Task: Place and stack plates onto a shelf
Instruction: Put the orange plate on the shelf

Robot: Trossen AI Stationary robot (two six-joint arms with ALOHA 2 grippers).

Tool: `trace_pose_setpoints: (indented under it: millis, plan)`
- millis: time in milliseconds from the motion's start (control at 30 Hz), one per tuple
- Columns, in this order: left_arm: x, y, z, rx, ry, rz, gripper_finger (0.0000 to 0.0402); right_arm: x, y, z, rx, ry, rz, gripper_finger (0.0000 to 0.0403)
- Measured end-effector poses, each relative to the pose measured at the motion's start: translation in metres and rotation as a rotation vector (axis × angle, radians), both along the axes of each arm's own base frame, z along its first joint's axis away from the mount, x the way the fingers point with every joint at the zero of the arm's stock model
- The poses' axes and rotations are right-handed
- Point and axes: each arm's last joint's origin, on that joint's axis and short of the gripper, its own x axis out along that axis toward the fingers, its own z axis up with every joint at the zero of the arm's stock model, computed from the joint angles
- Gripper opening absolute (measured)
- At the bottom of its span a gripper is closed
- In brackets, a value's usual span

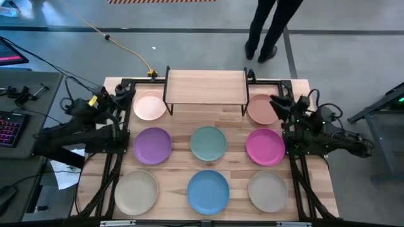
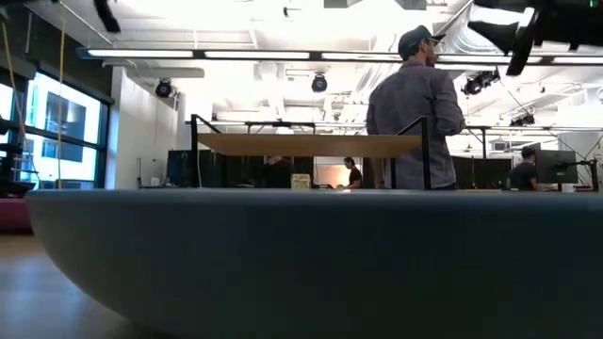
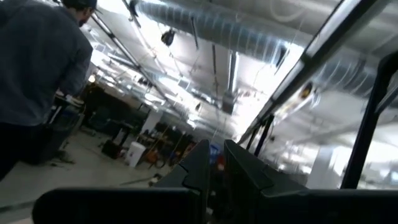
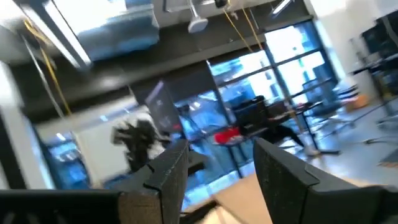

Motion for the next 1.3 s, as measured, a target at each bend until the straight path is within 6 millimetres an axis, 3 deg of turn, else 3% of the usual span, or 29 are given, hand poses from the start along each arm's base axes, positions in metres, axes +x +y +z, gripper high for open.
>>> trace_pose_setpoints:
  millis: [333,500,667,867,1067,1300]
  plan:
    - [0.018,0.004,0.066,0.136,0.271,0.048,0.0035,0.01,-0.006,0.078,-0.141,0.557,-0.159,0.0169]
    - [0.027,0.006,0.08,0.169,0.42,0.062,0.0035,0.018,-0.009,0.108,-0.107,0.781,-0.167,0.0169]
    - [0.034,0.009,0.085,0.216,0.553,0.1,0.0035,0.027,-0.013,0.121,-0.002,1.003,-0.225,0.0169]
    - [0.036,0.013,0.086,0.279,0.662,0.243,0.0035,0.046,-0.023,0.108,0.159,1.227,-0.247,0.0169]
    - [0.035,0.015,0.086,0.333,0.71,0.343,0.0035,0.067,-0.035,0.07,0.335,1.365,-0.161,0.0169]
    - [0.033,0.015,0.087,0.331,0.705,0.353,0.0035,0.073,-0.037,0.025,0.452,1.417,-0.116,0.0169]
